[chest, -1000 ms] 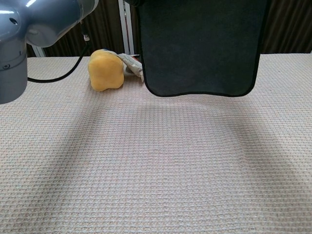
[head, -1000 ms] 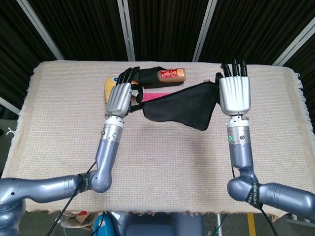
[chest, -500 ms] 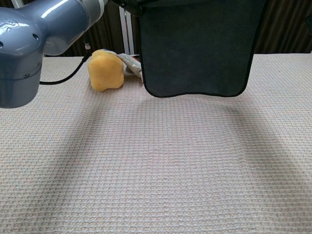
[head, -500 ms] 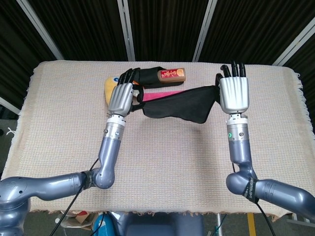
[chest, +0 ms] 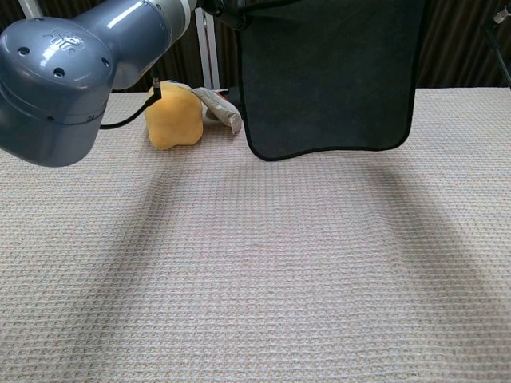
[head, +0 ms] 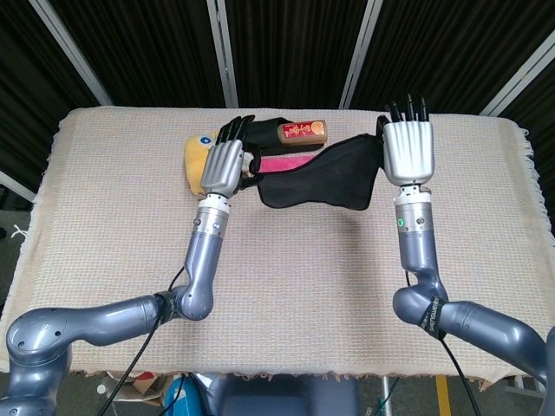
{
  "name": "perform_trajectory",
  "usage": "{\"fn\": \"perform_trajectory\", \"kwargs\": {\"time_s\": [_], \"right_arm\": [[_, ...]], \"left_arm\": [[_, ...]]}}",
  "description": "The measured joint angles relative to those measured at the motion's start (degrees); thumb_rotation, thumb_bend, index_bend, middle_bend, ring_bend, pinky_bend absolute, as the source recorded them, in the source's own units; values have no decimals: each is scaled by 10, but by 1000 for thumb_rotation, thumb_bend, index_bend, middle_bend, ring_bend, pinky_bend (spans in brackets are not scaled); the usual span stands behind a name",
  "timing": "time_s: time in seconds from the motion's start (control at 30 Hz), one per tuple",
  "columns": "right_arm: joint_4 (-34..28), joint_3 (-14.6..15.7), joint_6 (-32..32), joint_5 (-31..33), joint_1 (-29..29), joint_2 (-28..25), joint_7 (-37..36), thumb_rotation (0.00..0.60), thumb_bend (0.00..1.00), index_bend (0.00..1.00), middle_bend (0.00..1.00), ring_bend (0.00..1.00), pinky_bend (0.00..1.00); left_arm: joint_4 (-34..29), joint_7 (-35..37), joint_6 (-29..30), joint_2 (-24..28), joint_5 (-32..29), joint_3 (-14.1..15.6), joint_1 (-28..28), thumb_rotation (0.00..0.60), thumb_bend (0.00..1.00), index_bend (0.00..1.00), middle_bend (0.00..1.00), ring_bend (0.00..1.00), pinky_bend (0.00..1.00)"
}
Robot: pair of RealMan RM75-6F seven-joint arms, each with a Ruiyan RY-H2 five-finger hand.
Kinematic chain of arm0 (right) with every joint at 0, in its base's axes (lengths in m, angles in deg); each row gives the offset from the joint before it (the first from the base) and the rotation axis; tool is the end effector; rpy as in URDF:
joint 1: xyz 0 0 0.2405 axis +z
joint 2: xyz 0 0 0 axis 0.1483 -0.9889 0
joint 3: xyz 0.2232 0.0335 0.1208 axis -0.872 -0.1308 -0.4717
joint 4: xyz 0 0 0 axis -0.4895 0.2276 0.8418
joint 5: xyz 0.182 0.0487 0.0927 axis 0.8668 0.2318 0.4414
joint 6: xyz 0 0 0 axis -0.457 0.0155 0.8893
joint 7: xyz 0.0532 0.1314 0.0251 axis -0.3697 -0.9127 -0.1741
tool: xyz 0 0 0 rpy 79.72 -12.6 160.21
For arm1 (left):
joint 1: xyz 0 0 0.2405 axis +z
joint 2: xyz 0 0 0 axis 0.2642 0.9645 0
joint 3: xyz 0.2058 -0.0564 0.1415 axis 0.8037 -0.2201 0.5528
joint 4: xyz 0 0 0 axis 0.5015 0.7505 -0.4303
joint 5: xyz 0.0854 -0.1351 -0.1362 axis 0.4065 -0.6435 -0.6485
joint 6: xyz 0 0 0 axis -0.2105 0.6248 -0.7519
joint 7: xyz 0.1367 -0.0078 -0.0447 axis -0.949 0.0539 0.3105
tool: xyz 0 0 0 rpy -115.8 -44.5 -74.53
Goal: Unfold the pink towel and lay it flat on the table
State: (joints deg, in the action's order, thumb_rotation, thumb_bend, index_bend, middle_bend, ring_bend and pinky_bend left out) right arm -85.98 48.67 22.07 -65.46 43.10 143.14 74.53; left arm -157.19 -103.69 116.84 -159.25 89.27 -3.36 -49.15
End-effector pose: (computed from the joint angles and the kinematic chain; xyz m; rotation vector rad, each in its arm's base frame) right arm -0.0975 -0.4363 0.1353 1.2982 -0.4651 1.0011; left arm 0.0191 0.4338 0.0089 -1.3443 -1.1585 -1.4388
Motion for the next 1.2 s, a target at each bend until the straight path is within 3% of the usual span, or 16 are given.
{"fn": "perform_trajectory", "kwargs": {"time_s": [0.3,0.57,0.93,1.2], "right_arm": [[-88,22,30,-9,-37,-30,23,600,666,725,322,132,135],[-174,73,66,-44,-91,-48,33,600,666,726,322,132,137],[-215,133,92,-89,-148,-44,25,600,667,726,322,132,135],[-220,163,101,-116,-182,-32,16,600,667,726,322,132,138]], "left_arm": [[-86,-8,33,11,5,25,32,600,516,732,74,0,0],[-184,-21,77,22,10,76,85,600,516,732,74,0,0],[-279,-38,104,29,26,143,137,600,516,734,75,0,0],[-309,-49,124,24,56,176,164,600,516,734,76,0,0]]}}
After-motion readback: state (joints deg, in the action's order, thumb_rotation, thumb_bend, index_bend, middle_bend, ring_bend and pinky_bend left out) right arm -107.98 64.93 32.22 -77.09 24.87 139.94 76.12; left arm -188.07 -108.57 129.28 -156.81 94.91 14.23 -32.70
